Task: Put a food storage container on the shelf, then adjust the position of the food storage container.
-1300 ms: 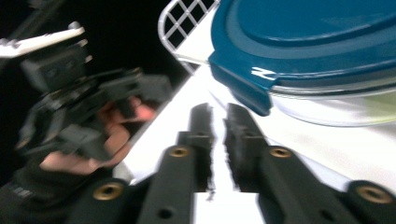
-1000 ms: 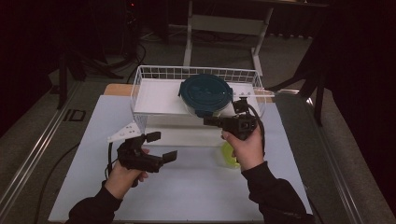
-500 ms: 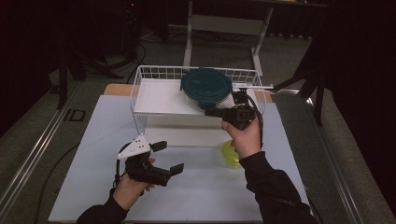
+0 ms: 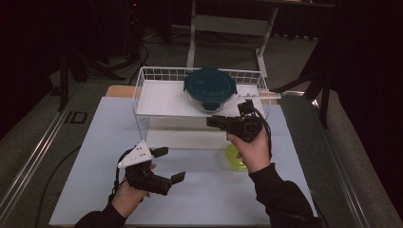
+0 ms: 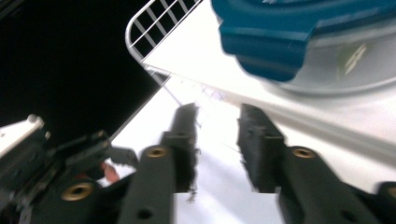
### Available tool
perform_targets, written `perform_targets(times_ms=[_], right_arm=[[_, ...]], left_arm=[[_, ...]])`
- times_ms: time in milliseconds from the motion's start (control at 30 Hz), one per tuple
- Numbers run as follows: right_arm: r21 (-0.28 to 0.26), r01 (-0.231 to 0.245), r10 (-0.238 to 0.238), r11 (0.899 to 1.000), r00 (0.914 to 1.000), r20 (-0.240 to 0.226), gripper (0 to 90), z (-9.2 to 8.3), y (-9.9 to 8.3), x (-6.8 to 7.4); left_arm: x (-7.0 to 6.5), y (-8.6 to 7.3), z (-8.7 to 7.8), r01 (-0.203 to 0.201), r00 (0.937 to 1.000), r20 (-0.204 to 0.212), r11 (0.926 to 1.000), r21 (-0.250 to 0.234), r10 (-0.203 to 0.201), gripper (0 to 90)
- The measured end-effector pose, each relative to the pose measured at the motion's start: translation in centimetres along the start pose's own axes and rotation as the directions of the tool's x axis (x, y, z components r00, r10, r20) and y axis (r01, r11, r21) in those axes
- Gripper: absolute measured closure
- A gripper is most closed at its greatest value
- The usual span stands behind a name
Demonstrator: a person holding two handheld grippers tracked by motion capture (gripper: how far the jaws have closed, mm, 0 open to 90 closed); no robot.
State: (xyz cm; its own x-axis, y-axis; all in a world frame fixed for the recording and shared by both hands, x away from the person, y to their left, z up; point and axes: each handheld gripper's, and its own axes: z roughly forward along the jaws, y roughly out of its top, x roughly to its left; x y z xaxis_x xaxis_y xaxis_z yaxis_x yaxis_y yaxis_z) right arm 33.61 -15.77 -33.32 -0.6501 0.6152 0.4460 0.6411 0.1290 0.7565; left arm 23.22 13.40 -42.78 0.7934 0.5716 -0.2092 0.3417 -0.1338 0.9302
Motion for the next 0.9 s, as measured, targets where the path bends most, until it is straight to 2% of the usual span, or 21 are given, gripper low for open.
perform_targets(times_ms=[167,233,267,300,367,433,567,733,900], right_arm=[[-0.037,0.075,-0.075,0.997,0.9972,0.003,31.4,-1.0,-2.1,0.1],[-0.048,0.111,-0.112,0.993,0.9931,-0.034,19.3,-1.6,-3.1,-0.1],[-0.056,0.117,-0.119,0.992,0.9918,-0.044,16.5,-1.9,-3.5,-0.2],[-0.082,0.127,-0.132,0.988,0.9901,-0.048,16.3,-2.3,-4.1,-0.3],[-0.086,0.149,-0.152,0.985,0.9877,-0.035,15.7,-2.8,-4.8,-0.4],[-0.11,0.157,-0.163,0.982,0.9852,-0.052,15.7,-3.5,-5.8,-0.9],[-0.126,0.201,-0.208,0.971,0.9775,-0.037,13.8,-4.7,-7.4,-1.7],[-0.092,0.186,-0.186,0.978,0.9825,0.01,13.7,-5.7,-9.5,-3.0],[-0.096,0.171,-0.169,0.981,0.9852,0.031,14.5,-6.4,-11.2,-4.9]], left_arm=[[0.1,-1.2,-0.8,-0.001,0.9999,-0.015,1.0,-0.004,0.001,0.0],[0.2,-1.7,-1.1,-0.002,0.9998,-0.02,0.9999,-0.014,0.002,0.0],[0.2,-2.1,-1.3,-0.005,0.9998,-0.019,0.9999,-0.015,0.004,0.0],[0.2,-2.3,-1.3,-0.007,0.9998,-0.02,0.9999,-0.014,0.007,0.0],[0.3,-3.0,-1.5,-0.016,0.9994,-0.031,0.9998,-0.014,0.016,0.0],[0.3,-3.6,-1.6,-0.023,0.999,-0.038,0.9997,-0.008,0.023,0.0],[0.3,-4.4,-1.7,-0.032,0.9991,-0.029,0.9995,-0.004,0.031,0.0],[0.2,-4.7,-1.8,-0.047,0.9985,-0.027,0.9989,-0.008,0.047,0.0],[0.1,-4.9,-1.9,-0.058,0.998,-0.027,0.9982,-0.013,0.057,0.0]])
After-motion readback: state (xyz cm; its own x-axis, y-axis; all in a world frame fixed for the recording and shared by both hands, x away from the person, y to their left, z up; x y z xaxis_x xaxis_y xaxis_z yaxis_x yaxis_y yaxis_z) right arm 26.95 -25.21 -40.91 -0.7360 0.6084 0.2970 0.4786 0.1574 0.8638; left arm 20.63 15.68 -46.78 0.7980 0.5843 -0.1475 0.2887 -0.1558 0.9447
